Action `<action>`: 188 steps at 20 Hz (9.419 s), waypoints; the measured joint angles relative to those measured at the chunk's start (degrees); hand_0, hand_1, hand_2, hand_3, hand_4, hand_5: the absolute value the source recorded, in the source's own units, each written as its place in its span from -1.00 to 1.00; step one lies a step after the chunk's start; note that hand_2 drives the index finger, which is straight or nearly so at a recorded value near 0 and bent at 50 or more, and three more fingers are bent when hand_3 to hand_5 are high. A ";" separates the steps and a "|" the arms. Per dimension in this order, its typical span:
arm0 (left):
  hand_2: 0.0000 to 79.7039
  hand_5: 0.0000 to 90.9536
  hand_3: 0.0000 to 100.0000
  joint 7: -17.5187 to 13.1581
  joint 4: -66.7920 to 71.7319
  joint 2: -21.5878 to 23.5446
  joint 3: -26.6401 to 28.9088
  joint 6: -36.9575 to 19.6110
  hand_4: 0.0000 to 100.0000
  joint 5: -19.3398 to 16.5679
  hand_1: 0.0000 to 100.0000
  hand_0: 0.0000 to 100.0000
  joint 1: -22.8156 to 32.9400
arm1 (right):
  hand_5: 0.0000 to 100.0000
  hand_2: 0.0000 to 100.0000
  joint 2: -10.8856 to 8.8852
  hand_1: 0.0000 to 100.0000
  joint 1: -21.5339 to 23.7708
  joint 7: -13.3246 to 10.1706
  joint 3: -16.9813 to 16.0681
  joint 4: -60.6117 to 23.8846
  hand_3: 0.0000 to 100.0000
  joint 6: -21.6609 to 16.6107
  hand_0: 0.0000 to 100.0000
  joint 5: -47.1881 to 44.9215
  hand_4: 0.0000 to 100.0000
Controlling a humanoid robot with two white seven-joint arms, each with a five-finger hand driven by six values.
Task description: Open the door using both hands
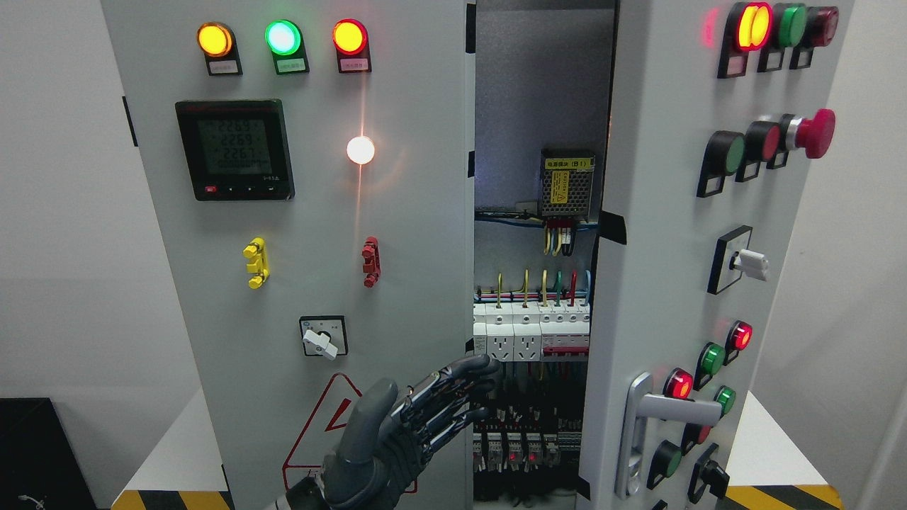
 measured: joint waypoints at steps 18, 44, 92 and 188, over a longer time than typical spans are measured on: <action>-1.00 -1.00 -1.00 0.43 1.81 -0.79 -11.97 3.39 -1.00 24.91 -1.00 -1.00 -26.53 | -1.00 -1.00 0.00 -1.00 0.00 0.00 0.00 0.00 -1.00 0.00 -0.62 0.01 -1.00; -1.00 -1.00 -1.00 0.68 3.59 -9.63 -16.29 5.87 -1.00 27.13 -1.00 -1.00 -32.19 | -1.00 -1.00 0.00 -1.00 0.00 0.00 0.00 0.00 -1.00 0.00 -0.62 0.00 -1.00; -1.00 -1.00 -1.00 0.57 25.85 -43.63 -21.13 8.47 -1.00 26.36 -1.00 -1.00 -40.62 | -1.00 -1.00 0.00 -1.00 0.00 0.00 0.00 0.00 -1.00 0.00 -0.62 0.00 -1.00; -1.00 -1.00 -1.00 0.04 58.04 -14.43 -1.60 9.11 -1.00 -13.48 -1.00 -1.00 43.60 | -1.00 -1.00 0.00 -1.00 0.00 -0.06 0.00 0.00 -1.00 0.04 -0.62 0.00 -1.00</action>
